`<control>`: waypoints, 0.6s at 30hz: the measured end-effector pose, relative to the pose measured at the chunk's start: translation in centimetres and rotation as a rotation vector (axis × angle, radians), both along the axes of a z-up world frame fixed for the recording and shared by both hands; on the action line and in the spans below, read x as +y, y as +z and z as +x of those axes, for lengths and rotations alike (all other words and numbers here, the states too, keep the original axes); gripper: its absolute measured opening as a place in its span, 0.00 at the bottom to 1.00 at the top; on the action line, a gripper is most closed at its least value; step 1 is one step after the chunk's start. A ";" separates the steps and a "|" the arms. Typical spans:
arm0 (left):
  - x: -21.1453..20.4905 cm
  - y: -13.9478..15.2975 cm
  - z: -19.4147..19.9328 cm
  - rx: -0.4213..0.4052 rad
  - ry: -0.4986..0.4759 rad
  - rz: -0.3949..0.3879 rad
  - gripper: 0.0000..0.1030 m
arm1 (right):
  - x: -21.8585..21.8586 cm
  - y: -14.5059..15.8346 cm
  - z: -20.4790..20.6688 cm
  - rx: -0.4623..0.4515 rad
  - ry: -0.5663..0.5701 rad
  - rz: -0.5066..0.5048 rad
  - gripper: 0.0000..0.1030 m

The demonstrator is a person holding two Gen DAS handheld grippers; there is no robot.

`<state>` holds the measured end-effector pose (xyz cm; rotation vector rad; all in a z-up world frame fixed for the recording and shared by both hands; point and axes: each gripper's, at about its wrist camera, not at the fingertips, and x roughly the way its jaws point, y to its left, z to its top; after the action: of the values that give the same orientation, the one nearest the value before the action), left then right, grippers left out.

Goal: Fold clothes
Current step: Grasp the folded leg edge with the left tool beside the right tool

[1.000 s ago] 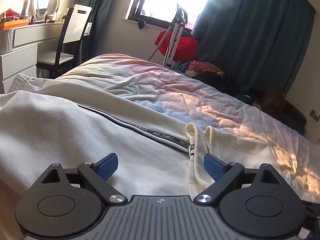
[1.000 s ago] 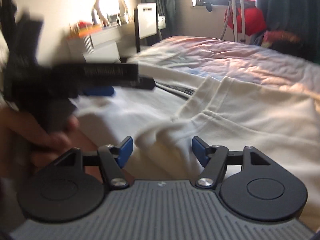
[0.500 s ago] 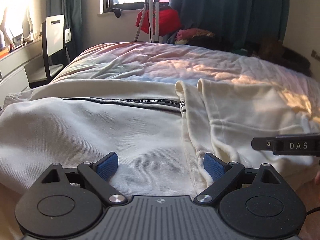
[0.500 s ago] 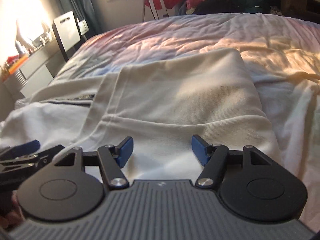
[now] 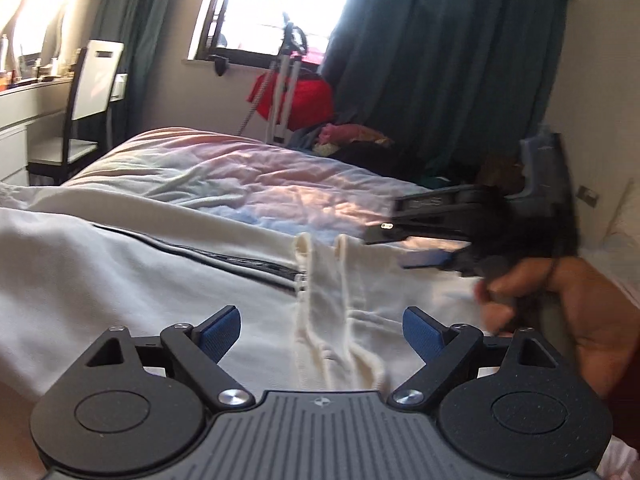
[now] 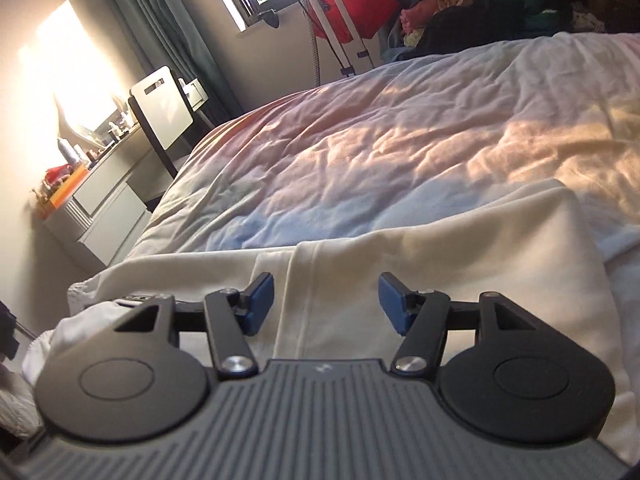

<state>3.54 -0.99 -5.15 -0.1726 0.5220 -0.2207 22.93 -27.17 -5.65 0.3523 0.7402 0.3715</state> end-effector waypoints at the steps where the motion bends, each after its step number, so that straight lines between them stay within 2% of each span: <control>1: -0.7 -0.2 0.2 -0.002 -0.028 0.005 0.76 | 0.4 -0.3 0.7 -0.001 0.019 -0.005 0.55; 3: -1.7 -0.9 0.8 0.013 -0.080 0.002 0.73 | 1.3 -1.0 2.2 -0.004 0.056 -0.015 0.46; 4: -2.2 -1.3 1.2 0.021 -0.102 0.002 0.66 | 1.6 -1.4 2.7 -0.003 0.066 -0.016 0.44; 5: -2.5 -1.7 1.6 0.027 -0.117 0.005 0.58 | 1.8 -1.8 3.2 0.001 0.068 -0.012 0.44; 8: -3.1 -3.3 2.8 0.066 -0.149 0.021 0.46 | 2.4 -3.4 4.1 0.015 0.084 -0.014 0.44; 10: -3.2 -4.2 3.3 0.100 -0.148 0.029 0.43 | 2.6 -4.0 4.2 0.005 0.096 -0.036 0.43; 12: -3.3 -4.4 3.4 0.095 -0.144 0.049 0.37 | 2.7 -4.2 4.3 -0.002 0.089 -0.042 0.43; 14: -3.1 -4.6 3.4 0.099 -0.128 0.065 0.21 | 2.8 -4.3 4.3 -0.012 0.078 -0.057 0.32; 15: -2.8 -4.6 3.5 0.103 -0.120 0.056 0.18 | 2.9 -4.3 4.2 -0.022 0.077 -0.070 0.26; 16: -2.6 -4.6 3.5 0.108 -0.112 0.045 0.15 | 3.0 -4.2 4.0 -0.033 0.079 -0.080 0.16; 18: -2.1 -4.1 3.2 0.110 -0.107 0.018 0.10 | 3.2 -4.0 3.7 -0.062 0.084 -0.092 0.11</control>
<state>6.77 -3.13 -9.21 -0.1398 0.6429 -0.3116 26.59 -23.93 -9.64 0.2221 0.7106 0.4242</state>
